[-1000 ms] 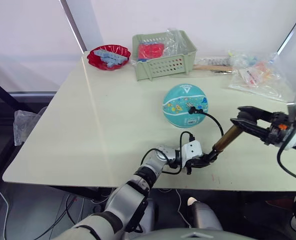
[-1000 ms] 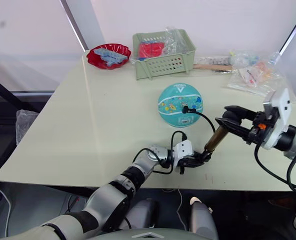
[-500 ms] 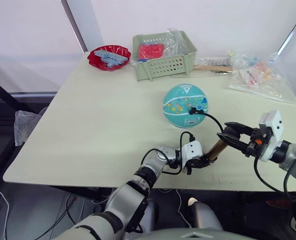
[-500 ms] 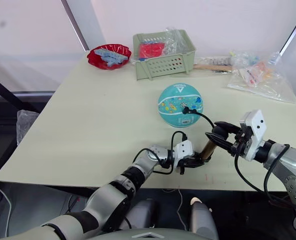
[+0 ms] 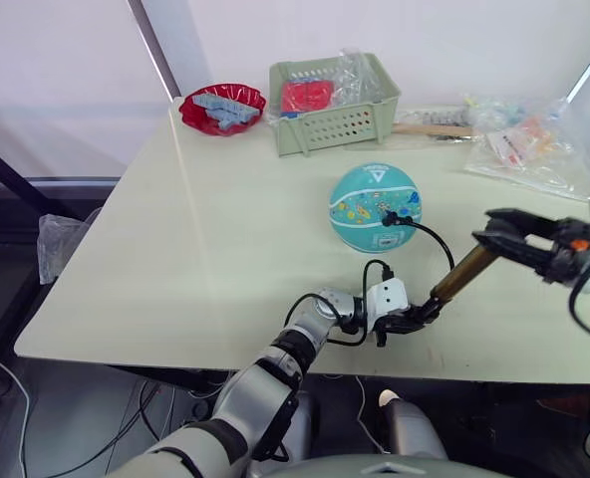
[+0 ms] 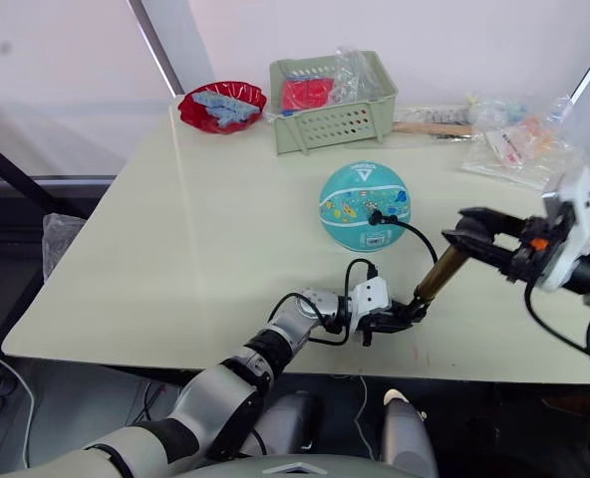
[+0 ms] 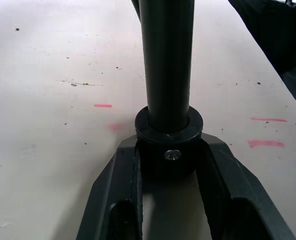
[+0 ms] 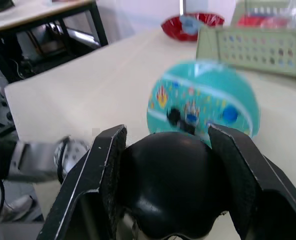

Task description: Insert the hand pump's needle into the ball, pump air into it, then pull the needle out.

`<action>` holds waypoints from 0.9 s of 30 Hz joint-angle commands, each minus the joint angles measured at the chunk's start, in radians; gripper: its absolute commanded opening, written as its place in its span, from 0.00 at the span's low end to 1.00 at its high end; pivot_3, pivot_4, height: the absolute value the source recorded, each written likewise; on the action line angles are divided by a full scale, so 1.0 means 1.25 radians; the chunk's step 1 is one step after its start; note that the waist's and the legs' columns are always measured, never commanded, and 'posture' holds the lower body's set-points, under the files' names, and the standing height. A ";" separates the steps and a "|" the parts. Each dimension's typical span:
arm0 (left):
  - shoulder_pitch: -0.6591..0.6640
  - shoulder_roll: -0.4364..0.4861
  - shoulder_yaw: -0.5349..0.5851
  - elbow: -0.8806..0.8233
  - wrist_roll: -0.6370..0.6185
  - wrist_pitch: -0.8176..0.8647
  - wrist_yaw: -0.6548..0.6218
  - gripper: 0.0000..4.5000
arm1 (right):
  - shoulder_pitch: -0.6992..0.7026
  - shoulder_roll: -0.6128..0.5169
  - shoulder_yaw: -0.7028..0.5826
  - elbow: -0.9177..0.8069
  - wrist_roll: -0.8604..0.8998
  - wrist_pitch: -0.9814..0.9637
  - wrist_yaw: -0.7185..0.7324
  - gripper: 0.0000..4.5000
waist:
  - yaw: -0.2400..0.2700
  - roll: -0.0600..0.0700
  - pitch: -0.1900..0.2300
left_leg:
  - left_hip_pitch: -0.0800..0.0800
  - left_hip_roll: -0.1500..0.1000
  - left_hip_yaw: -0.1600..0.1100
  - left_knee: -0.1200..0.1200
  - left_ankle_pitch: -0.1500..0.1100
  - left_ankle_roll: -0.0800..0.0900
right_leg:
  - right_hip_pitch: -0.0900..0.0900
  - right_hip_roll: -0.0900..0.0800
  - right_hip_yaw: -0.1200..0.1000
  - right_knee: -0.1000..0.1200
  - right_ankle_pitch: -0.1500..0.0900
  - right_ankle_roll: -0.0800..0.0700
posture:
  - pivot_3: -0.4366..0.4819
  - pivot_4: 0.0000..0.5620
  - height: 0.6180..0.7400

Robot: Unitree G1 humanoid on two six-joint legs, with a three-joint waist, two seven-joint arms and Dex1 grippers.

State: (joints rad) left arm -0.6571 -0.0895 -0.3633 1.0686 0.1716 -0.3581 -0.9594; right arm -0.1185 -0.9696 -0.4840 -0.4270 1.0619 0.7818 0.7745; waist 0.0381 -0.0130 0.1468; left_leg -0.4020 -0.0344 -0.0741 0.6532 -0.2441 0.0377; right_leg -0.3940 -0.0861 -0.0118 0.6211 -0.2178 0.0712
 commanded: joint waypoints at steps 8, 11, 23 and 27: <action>0.036 0.024 -0.031 0.060 0.042 0.032 -0.008 0.25 | -0.153 -0.135 -0.146 0.067 0.117 0.084 -0.016 0.46 | 0.000 0.000 0.001 | 0.000 0.000 0.001 0.000 0.000 0.000 | -0.001 0.000 0.001 0.000 0.000 0.000 | 0.48 0.27 0.97; 0.034 0.023 -0.031 0.062 0.042 0.032 -0.008 0.25 | -0.158 -0.148 -0.134 0.063 0.109 0.097 -0.004 0.46 | 0.000 -0.001 0.002 | 0.000 0.000 0.001 0.000 0.000 0.000 | -0.001 0.000 0.000 0.000 0.000 0.000 | 0.48 0.27 0.97; 0.037 0.025 -0.032 0.056 0.042 0.030 -0.006 0.25 | -0.037 -0.076 -0.003 -0.028 0.039 0.112 -0.021 0.46 | -0.001 -0.002 0.000 | 0.000 0.001 0.001 0.000 0.000 0.000 | 0.000 0.000 0.001 0.000 0.000 0.000 | 0.48 0.27 0.97; 0.039 0.025 -0.033 0.054 0.043 0.027 -0.002 0.25 | 0.003 -0.049 0.048 -0.058 -0.005 0.084 -0.019 0.46 | -0.001 -0.003 -0.001 | 0.002 0.001 0.001 0.000 0.000 0.000 | 0.001 0.001 0.000 0.000 -0.001 0.002 | 0.48 0.27 0.97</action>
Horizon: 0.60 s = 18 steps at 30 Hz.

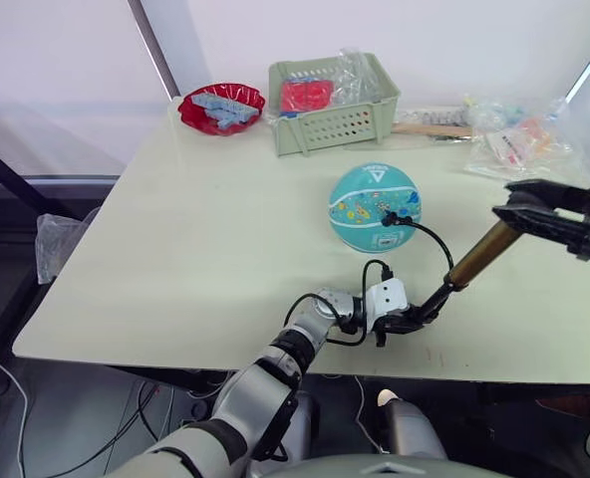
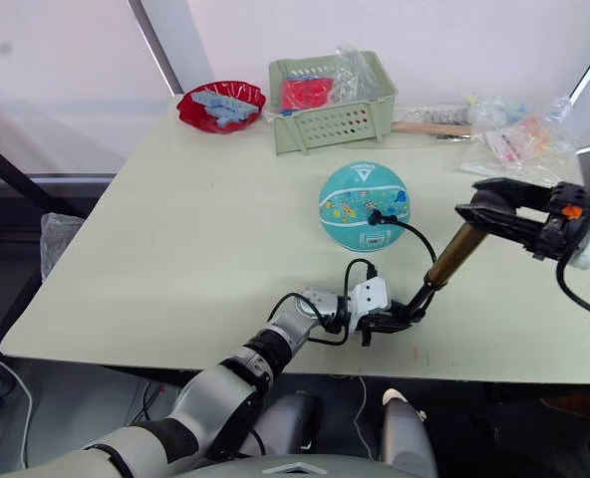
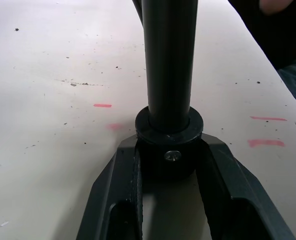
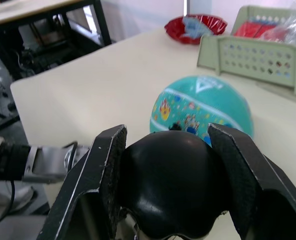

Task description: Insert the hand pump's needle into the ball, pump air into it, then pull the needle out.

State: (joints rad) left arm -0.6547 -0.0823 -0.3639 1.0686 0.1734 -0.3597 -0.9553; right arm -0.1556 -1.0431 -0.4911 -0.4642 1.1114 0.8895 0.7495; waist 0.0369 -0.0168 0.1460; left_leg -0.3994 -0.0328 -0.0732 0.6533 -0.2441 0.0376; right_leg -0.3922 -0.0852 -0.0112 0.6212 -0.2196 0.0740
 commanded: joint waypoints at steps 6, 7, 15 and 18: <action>0.041 0.017 -0.034 0.055 0.048 0.017 0.011 0.25 | 0.108 0.058 0.161 -0.075 -0.166 -0.081 0.003 0.46 | 0.000 -0.002 -0.003 | 0.000 0.000 0.000 0.000 0.000 0.000 | 0.000 0.000 0.000 0.000 0.000 0.000 | 0.48 0.27 0.97; 0.041 0.016 -0.033 0.056 0.048 0.016 0.012 0.25 | 0.125 0.068 0.181 -0.080 -0.190 -0.098 0.004 0.46 | 0.000 -0.003 -0.004 | 0.000 0.000 0.000 0.000 0.000 0.000 | 0.000 0.000 0.000 0.000 0.000 0.000 | 0.48 0.27 0.97; 0.038 0.004 -0.026 0.066 0.053 0.011 0.028 0.25 | 0.211 0.136 0.310 -0.106 -0.375 -0.231 -0.011 0.46 | 0.000 -0.003 -0.009 | 0.002 0.000 -0.001 0.000 0.000 0.000 | 0.001 0.000 0.000 0.000 0.000 0.001 | 0.48 0.27 0.97; 0.038 0.001 -0.024 0.070 0.054 0.010 0.032 0.25 | 0.220 0.149 0.316 -0.121 -0.397 -0.260 -0.008 0.46 | 0.000 -0.003 -0.011 | 0.002 0.000 0.000 0.000 0.000 0.000 | 0.002 0.000 0.000 0.000 0.000 0.001 | 0.48 0.27 0.97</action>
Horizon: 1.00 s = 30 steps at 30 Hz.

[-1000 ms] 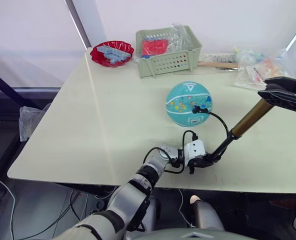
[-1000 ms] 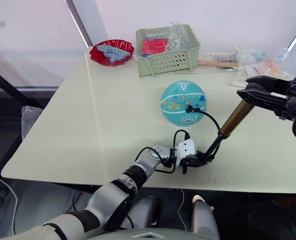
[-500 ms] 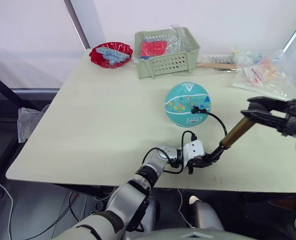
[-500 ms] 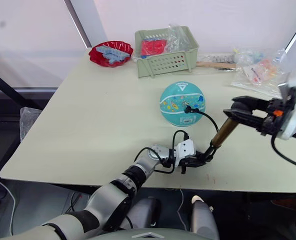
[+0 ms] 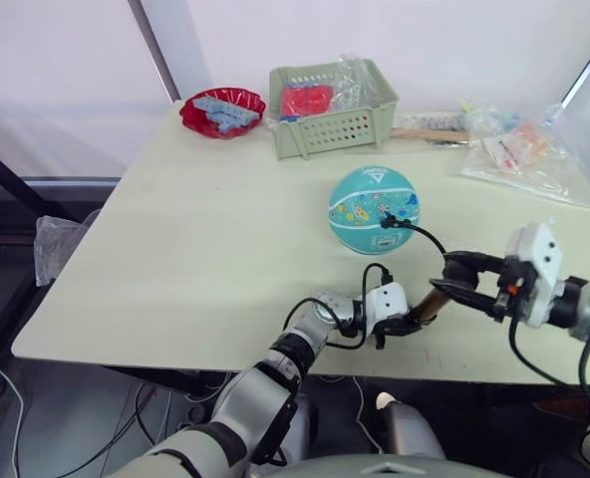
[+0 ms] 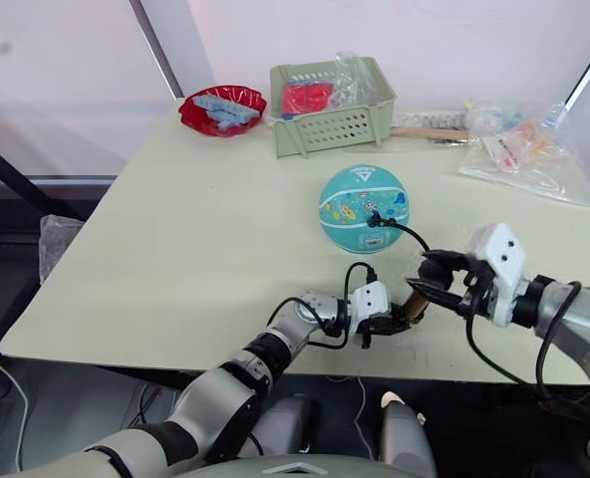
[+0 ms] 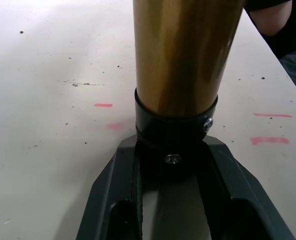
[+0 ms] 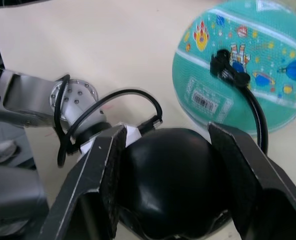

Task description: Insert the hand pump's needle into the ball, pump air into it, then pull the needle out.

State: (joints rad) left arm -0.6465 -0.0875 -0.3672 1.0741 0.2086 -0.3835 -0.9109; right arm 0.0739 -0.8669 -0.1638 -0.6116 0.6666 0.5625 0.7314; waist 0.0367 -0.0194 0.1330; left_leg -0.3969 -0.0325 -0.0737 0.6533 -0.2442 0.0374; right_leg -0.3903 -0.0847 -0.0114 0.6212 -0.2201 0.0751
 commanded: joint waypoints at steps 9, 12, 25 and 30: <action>0.035 0.006 -0.023 0.081 0.034 0.023 0.003 0.25 | -0.065 -0.020 -0.084 -0.045 0.086 0.061 0.011 0.46 | 0.001 0.001 0.001 | -0.001 0.000 0.000 0.000 0.000 0.000 | 0.000 0.000 0.000 0.000 0.000 0.000 | 0.48 0.27 0.97; 0.037 0.007 -0.025 0.083 0.037 0.022 0.002 0.25 | -0.125 -0.074 -0.159 -0.048 0.164 0.114 0.021 0.46 | 0.002 0.005 0.004 | -0.002 -0.001 0.000 0.000 0.000 0.000 | 0.000 -0.001 0.000 0.000 0.000 0.000 | 0.48 0.27 0.97; 0.036 0.010 -0.029 0.088 0.042 0.019 0.000 0.25 | -0.327 -0.215 -0.296 0.022 0.372 0.237 0.000 0.46 | 0.003 0.006 0.006 | -0.003 -0.001 0.000 0.000 0.000 0.000 | -0.001 -0.002 -0.001 0.000 0.000 0.000 | 0.48 0.27 0.97; 0.037 0.013 -0.030 0.087 0.043 0.018 -0.003 0.25 | -0.377 -0.242 -0.294 0.031 0.418 0.263 -0.017 0.46 | 0.003 0.007 0.007 | -0.003 -0.001 0.000 0.000 0.000 0.000 | -0.002 -0.002 -0.001 0.000 0.000 0.000 | 0.48 0.27 0.97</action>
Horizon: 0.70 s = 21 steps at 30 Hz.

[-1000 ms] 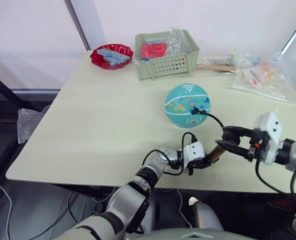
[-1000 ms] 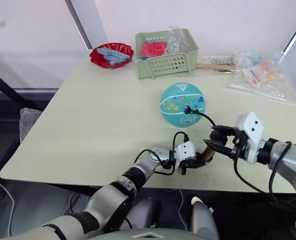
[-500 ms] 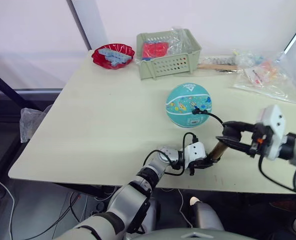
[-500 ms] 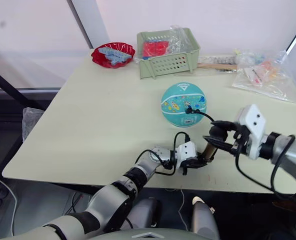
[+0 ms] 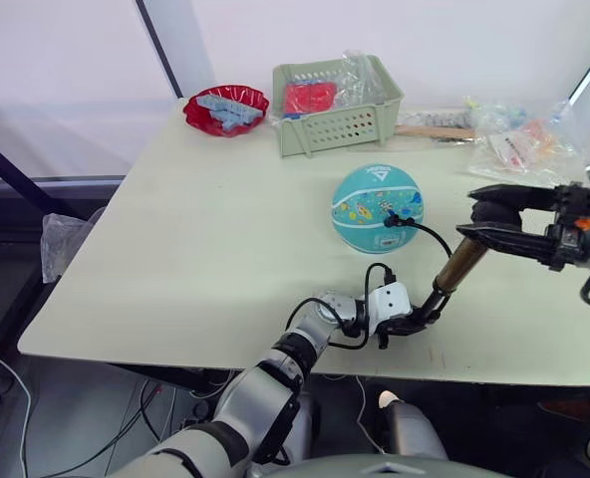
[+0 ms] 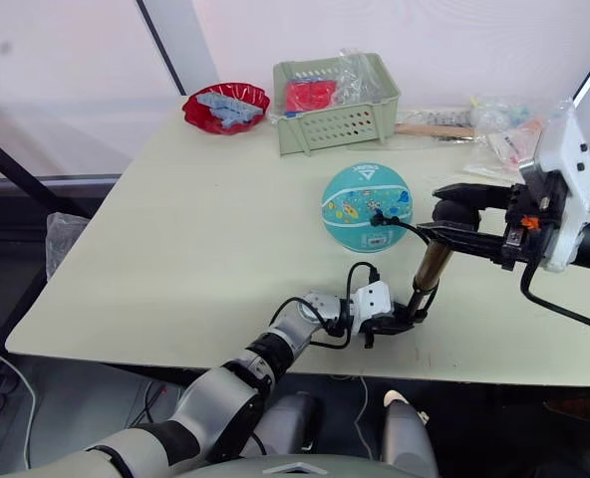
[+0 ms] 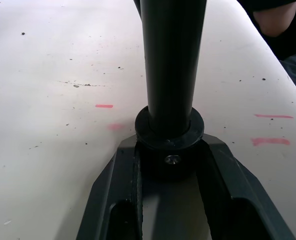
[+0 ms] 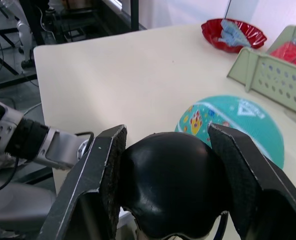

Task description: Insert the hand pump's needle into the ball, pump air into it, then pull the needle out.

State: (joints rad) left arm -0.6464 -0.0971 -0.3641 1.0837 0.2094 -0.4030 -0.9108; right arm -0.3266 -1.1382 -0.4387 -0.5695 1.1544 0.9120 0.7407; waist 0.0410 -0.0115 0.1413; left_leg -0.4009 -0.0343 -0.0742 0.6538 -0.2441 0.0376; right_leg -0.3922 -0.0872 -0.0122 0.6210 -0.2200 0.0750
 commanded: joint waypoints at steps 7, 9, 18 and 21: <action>0.037 0.021 -0.031 0.078 0.040 0.028 -0.002 0.25 | 0.041 0.011 -0.053 -0.010 -0.037 -0.020 -0.018 0.46 | 0.000 -0.002 0.000 | 0.000 0.000 0.000 0.000 0.000 0.000 | 0.000 0.000 0.000 0.000 0.000 0.000 | 0.48 0.27 0.97; 0.039 0.022 -0.031 0.079 0.041 0.026 -0.001 0.25 | 0.075 0.032 -0.030 -0.019 -0.057 -0.038 -0.015 0.46 | -0.001 -0.002 -0.001 | 0.001 0.000 0.000 0.000 0.000 0.000 | 0.001 0.000 0.000 0.000 0.000 0.000 | 0.48 0.27 0.97; 0.031 0.024 -0.034 0.094 0.052 0.033 0.011 0.25 | 0.187 0.107 0.119 -0.021 -0.206 -0.138 -0.008 0.46 | -0.005 -0.007 -0.009 | 0.005 0.003 0.000 0.000 0.000 0.000 | 0.004 0.002 0.000 0.000 -0.002 -0.003 | 0.48 0.27 0.97; 0.032 0.025 -0.033 0.095 0.052 0.028 0.008 0.25 | 0.232 0.140 0.172 0.008 -0.281 -0.194 0.002 0.46 | -0.005 -0.010 -0.012 | 0.006 0.003 0.000 0.000 0.000 0.000 | 0.004 0.002 0.000 0.000 -0.002 -0.003 | 0.48 0.27 0.97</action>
State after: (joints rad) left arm -0.6509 -0.0893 -0.3653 1.1127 0.2254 -0.4049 -0.8897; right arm -0.0729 -0.9628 -0.2813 -0.5931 0.8863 0.6641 0.7462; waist 0.0353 -0.0244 0.1268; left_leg -0.3939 -0.0311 -0.0747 0.6537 -0.2443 0.0373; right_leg -0.3869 -0.0847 -0.0125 0.6209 -0.2222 0.0722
